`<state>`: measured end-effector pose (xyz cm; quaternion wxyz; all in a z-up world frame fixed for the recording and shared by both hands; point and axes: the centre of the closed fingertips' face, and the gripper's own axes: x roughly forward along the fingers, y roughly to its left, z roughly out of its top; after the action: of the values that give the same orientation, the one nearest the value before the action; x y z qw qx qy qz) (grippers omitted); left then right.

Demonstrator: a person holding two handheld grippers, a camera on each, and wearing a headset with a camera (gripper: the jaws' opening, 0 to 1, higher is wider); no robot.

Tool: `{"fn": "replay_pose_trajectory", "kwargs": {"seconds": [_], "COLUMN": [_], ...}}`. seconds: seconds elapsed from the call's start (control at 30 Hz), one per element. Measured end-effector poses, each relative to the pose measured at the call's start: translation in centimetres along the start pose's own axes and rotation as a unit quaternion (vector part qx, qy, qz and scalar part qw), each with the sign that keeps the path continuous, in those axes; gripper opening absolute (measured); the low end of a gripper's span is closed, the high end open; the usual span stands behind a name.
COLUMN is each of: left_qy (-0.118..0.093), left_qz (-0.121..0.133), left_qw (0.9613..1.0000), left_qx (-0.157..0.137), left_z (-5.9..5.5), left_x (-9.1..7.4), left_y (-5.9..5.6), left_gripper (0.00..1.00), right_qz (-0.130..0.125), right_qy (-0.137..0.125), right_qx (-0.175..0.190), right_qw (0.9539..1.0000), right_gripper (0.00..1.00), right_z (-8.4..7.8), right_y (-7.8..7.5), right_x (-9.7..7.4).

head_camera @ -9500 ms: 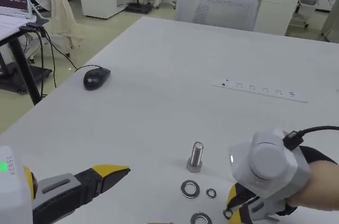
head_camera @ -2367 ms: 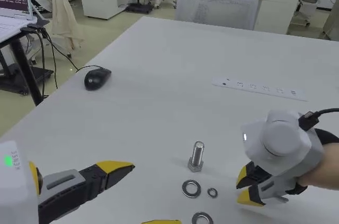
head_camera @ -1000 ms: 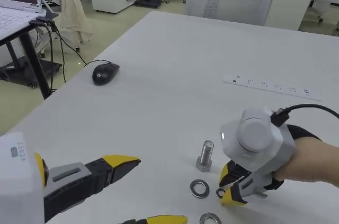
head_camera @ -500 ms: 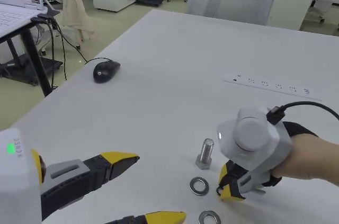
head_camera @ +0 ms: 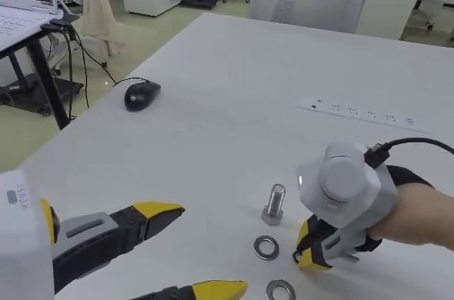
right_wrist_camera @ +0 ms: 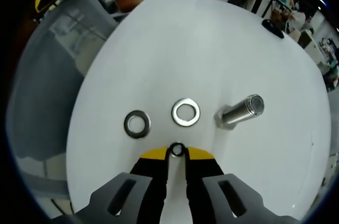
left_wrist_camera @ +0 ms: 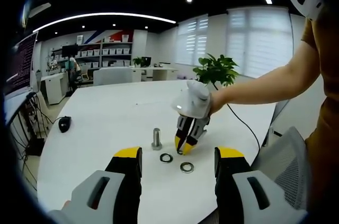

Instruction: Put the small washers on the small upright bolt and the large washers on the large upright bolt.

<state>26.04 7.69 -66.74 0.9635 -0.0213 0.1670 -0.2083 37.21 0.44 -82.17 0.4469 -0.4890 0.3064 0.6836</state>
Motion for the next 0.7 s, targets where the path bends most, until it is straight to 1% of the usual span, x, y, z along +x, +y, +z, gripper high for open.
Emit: {"fn": "replay_pose_trajectory", "kwargs": {"seconds": [0.17,0.3,0.53,0.7], "left_qy": [-0.001,0.004,0.002,0.004], "left_qz": [-0.004,-0.007,-0.011,-0.013], "left_qw": [1.0000,1.0000,0.9999,0.9999], "left_qx": [0.001,0.001,0.002,0.004], "left_z": [0.1,-0.1,-0.1,-0.1], "left_x": [0.2,0.5,0.6,0.6], "left_y": [-0.2,-0.4,-0.7,-0.7], "left_gripper": [0.54,0.54,0.54,0.54], "right_qz": [-0.004,-0.013,-0.023,-0.027], "right_qy": [-0.001,-0.004,-0.005,0.002], "right_qx": [0.016,0.032,0.048,0.059], "right_qw": [0.9999,0.9994,0.9985,0.9979], "right_gripper": [0.12,0.12,0.12,0.12], "right_z": [-1.2,-2.2,-3.4,-4.3], "right_y": [0.5,0.6,1.0,1.0], "right_x": [-0.8,-1.4,-2.1,-2.6]}}
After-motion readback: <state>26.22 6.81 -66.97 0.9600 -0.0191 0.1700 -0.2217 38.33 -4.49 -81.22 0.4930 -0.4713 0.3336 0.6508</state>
